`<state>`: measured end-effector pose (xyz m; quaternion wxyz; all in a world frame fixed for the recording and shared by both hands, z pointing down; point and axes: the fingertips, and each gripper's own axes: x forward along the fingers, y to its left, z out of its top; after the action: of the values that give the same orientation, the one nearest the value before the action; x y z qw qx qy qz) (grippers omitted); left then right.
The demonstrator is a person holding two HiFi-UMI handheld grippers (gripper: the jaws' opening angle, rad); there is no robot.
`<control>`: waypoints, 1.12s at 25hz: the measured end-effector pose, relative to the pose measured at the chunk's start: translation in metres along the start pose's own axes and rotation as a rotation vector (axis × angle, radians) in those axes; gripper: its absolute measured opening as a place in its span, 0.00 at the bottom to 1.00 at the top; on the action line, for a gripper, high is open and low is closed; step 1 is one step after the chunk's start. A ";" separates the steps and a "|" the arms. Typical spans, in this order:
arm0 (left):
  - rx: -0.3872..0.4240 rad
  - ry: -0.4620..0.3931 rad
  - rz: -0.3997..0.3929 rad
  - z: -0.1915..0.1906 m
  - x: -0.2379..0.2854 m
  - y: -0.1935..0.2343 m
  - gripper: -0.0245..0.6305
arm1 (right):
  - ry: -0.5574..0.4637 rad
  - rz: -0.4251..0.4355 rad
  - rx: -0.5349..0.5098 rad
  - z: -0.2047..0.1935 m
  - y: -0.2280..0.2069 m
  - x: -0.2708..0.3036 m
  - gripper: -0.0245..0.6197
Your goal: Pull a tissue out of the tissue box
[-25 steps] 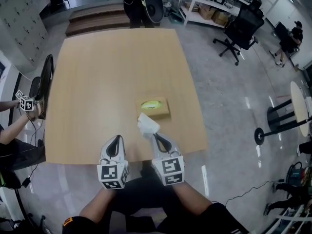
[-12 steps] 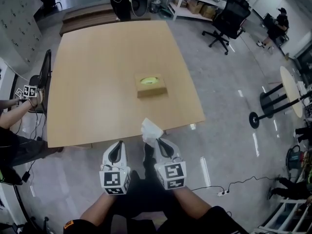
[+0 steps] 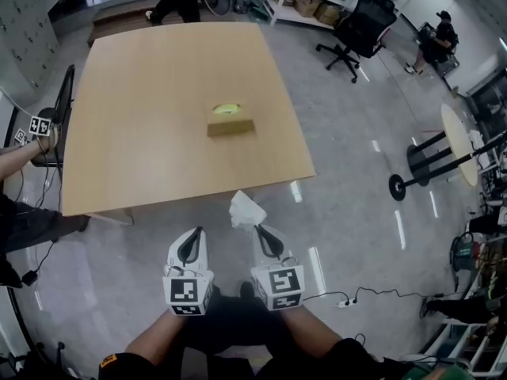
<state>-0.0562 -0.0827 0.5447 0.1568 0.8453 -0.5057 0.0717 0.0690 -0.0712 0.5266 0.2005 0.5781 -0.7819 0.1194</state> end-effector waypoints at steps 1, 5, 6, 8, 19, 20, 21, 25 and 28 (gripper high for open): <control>0.008 -0.003 0.000 -0.003 -0.002 -0.007 0.07 | -0.001 0.001 0.000 -0.004 -0.003 -0.007 0.03; 0.026 -0.017 0.002 -0.015 -0.016 -0.041 0.07 | -0.016 0.012 0.005 -0.024 -0.014 -0.041 0.03; 0.028 -0.022 0.007 -0.017 -0.020 -0.050 0.07 | -0.023 0.016 0.007 -0.029 -0.017 -0.050 0.03; 0.026 -0.032 0.026 -0.023 -0.030 -0.069 0.07 | -0.036 0.031 0.007 -0.039 -0.025 -0.068 0.03; 0.012 -0.064 0.155 -0.047 -0.110 -0.162 0.07 | -0.107 0.155 -0.011 -0.087 -0.036 -0.167 0.04; 0.012 -0.068 0.163 -0.050 -0.115 -0.167 0.07 | -0.112 0.164 -0.009 -0.090 -0.036 -0.173 0.03; 0.012 -0.071 0.172 -0.051 -0.121 -0.170 0.07 | -0.117 0.173 -0.006 -0.093 -0.035 -0.179 0.04; 0.020 -0.072 0.196 -0.055 -0.142 -0.183 0.07 | -0.127 0.204 0.002 -0.098 -0.029 -0.199 0.04; 0.025 -0.069 0.206 -0.059 -0.154 -0.187 0.07 | -0.133 0.220 0.003 -0.102 -0.023 -0.211 0.04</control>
<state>0.0363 0.1480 0.5212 0.1204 0.7928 -0.5940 0.0648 0.1613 0.1449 0.5210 0.1332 0.4959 -0.8519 0.1030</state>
